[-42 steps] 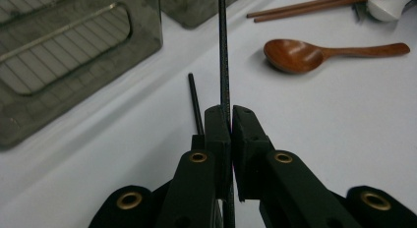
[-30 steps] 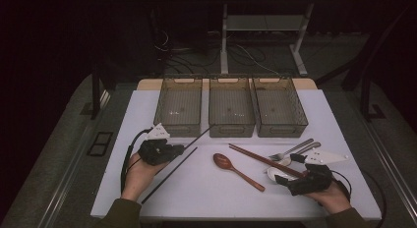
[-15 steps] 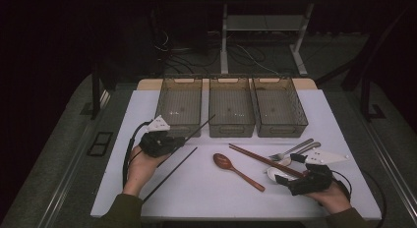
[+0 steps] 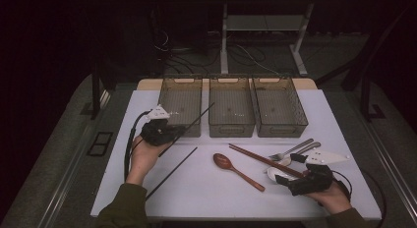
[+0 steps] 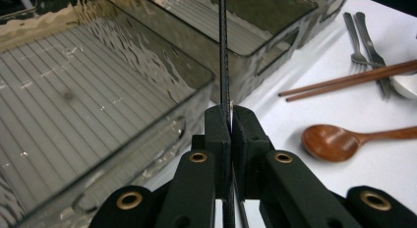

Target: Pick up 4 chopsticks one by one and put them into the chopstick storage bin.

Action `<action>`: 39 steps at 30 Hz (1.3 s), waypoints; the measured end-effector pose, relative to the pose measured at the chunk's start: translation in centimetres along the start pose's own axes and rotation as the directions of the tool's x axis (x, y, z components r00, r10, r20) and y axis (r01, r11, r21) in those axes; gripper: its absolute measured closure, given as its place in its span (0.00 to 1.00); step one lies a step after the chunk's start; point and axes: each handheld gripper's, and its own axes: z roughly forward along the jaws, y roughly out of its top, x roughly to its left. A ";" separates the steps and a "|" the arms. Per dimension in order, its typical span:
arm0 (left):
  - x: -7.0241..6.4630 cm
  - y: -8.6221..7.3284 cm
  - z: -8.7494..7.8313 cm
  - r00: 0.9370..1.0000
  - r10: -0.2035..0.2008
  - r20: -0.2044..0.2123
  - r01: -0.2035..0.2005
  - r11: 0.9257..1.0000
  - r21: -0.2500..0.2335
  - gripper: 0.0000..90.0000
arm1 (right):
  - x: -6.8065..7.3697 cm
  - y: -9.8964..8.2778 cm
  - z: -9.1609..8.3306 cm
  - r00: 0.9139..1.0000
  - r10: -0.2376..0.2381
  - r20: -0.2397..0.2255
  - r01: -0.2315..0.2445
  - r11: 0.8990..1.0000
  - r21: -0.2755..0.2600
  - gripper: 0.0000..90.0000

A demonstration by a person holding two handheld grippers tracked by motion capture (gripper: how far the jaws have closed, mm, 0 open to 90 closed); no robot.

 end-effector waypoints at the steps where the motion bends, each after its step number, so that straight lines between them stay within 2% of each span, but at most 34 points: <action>1: 0.1 0.2 0.1 1.000 0.000 0.000 0.000 1.000 -0.001 0.95 | 0.0 0.0 0.0 1.000 0.001 -0.001 -0.001 1.000 0.001 0.02; 13: 1.7 2.9 1.3 1.000 0.004 -0.020 -0.004 1.000 -0.005 0.95 | 0.0 0.0 -0.2 1.000 0.011 -0.004 -0.011 1.000 -0.010 0.02; 16: 2.1 3.6 1.3 1.000 -0.001 -0.024 0.001 1.000 -0.019 0.95 | 0.0 0.0 -0.2 1.000 0.010 -0.003 -0.011 1.000 -0.012 0.02; 20: 2.7 4.5 1.4 0.999 0.013 -0.040 -0.013 1.000 -0.006 0.95 | 0.0 0.0 -0.2 1.000 0.011 -0.002 -0.011 1.000 -0.014 0.02; 24: 3.3 5.3 1.6 0.999 0.009 -0.052 -0.010 1.000 -0.019 0.95 | -0.1 0.0 -0.3 1.000 0.014 -0.005 -0.014 1.000 -0.015 0.02; 26: 3.7 5.5 1.9 0.997 0.023 -0.069 -0.024 1.000 -0.003 0.95 | -0.1 0.0 -0.3 1.000 0.016 -0.005 -0.016 1.000 -0.015 0.02; 31: 4.8 5.7 2.6 0.997 0.011 -0.075 -0.012 1.000 -0.019 0.95 | -0.1 0.0 -0.3 1.000 0.017 -0.005 -0.017 1.000 -0.015 0.02; 33: 5.3 5.8 2.9 0.996 0.020 -0.090 -0.021 1.000 -0.005 0.95 | -0.1 0.0 -0.3 1.000 0.015 -0.005 -0.015 1.000 -0.015 0.02; 37: 6.3 5.9 3.2 0.994 0.014 -0.110 -0.013 1.000 0.005 0.95 | -0.1 0.0 -0.3 1.000 0.019 -0.004 -0.019 1.000 -0.016 0.02; 39: 6.7 6.0 3.3 0.993 0.001 -0.118 -0.002 1.000 -0.013 0.95 | -0.1 0.0 -0.3 1.000 0.020 -0.004 -0.020 1.000 -0.016 0.02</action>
